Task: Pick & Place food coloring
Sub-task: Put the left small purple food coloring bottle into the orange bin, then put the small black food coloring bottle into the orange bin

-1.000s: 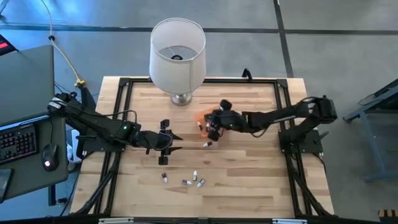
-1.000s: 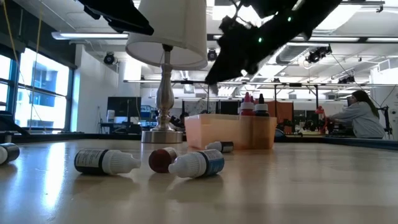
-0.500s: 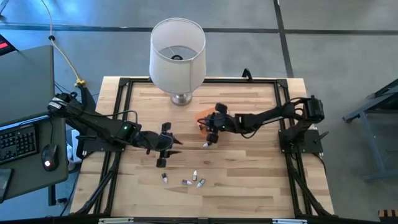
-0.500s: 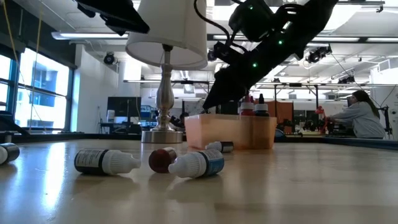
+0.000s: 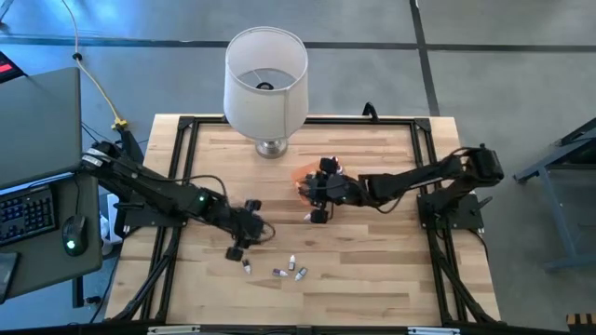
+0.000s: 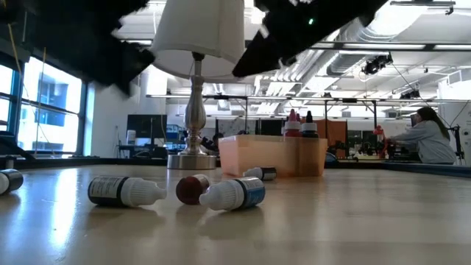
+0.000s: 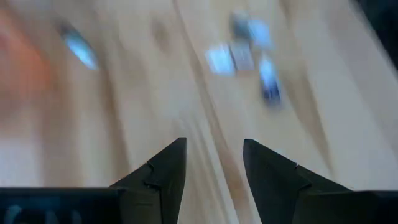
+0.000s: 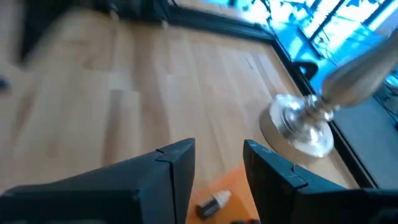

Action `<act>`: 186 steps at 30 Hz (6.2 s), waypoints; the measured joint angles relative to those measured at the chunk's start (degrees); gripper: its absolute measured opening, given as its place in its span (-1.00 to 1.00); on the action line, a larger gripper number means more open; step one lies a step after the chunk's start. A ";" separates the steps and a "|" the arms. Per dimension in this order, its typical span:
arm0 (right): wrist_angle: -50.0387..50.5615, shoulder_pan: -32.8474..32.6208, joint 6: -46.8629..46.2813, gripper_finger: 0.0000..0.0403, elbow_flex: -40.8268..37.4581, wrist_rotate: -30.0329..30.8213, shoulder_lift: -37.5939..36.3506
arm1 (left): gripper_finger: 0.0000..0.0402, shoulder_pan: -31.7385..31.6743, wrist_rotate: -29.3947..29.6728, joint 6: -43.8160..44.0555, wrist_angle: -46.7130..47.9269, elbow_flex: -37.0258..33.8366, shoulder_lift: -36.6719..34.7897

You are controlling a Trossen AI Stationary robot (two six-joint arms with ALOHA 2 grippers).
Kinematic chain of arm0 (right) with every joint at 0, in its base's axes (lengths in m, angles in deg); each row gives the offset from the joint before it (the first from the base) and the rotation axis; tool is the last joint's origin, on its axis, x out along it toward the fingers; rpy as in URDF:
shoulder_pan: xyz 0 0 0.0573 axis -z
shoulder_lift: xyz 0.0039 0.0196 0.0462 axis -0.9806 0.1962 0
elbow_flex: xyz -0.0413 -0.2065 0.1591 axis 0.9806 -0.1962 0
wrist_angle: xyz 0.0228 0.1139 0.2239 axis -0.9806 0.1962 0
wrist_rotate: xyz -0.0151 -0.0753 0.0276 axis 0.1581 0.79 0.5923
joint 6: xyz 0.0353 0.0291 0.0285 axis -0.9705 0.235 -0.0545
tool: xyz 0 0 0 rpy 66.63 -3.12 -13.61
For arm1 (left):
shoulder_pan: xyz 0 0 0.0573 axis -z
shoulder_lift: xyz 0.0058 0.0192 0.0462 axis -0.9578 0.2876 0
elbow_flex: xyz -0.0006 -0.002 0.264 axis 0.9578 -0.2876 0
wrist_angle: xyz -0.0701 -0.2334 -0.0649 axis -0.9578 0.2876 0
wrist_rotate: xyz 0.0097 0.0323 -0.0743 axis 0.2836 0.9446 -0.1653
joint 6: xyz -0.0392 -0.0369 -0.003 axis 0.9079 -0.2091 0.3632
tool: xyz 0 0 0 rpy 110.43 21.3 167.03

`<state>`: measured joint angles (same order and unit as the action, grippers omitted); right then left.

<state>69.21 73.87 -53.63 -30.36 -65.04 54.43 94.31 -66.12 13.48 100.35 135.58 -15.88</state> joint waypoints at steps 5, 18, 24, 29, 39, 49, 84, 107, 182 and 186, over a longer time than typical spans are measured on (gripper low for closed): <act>3.33 -2.63 -3.70 -0.35 0.00 -0.01 -2.00 | -0.22 0.52 -11.69 -0.48 5.55 -0.04 3.12; 4.65 -4.24 -2.24 -0.35 -0.10 0.00 -1.99 | -0.22 6.74 -13.41 -12.33 4.71 -0.04 10.78; 4.69 -4.22 -2.24 -0.35 -0.09 0.00 -1.94 | -0.22 6.75 -10.54 -12.06 4.58 -0.06 13.03; 4.84 -4.22 -2.24 -0.35 -0.10 0.00 -1.94 | -0.22 6.77 -10.96 -12.06 1.83 -0.08 16.38; 5.45 -4.22 -2.24 -0.35 -0.10 -0.02 -1.92 | -0.23 6.77 -10.59 -12.02 1.22 0.05 18.33; 5.57 -4.22 -3.10 -0.35 -0.10 0.00 -1.92 | -0.60 6.72 -9.02 -9.43 -1.50 -0.08 18.55; 36.96 -12.50 -22.48 -0.35 -0.11 13.03 -22.38 | -0.60 -28.00 3.24 1.51 -17.67 15.68 18.58; 36.52 -12.48 -22.67 -0.35 -0.11 13.07 -22.28 | -0.15 -27.77 4.94 1.64 -23.45 15.64 25.55; 9.88 1.09 2.97 -0.64 -0.11 -16.56 15.43 | -0.17 -17.25 15.42 10.13 15.16 15.66 -8.88; 7.52 1.08 2.84 -0.67 -0.18 -17.26 13.12 | -0.17 -17.25 15.42 10.13 15.14 15.66 -8.88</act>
<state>76.72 74.95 -50.80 -30.54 -82.30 67.55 77.06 -50.70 23.61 115.50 151.24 -24.77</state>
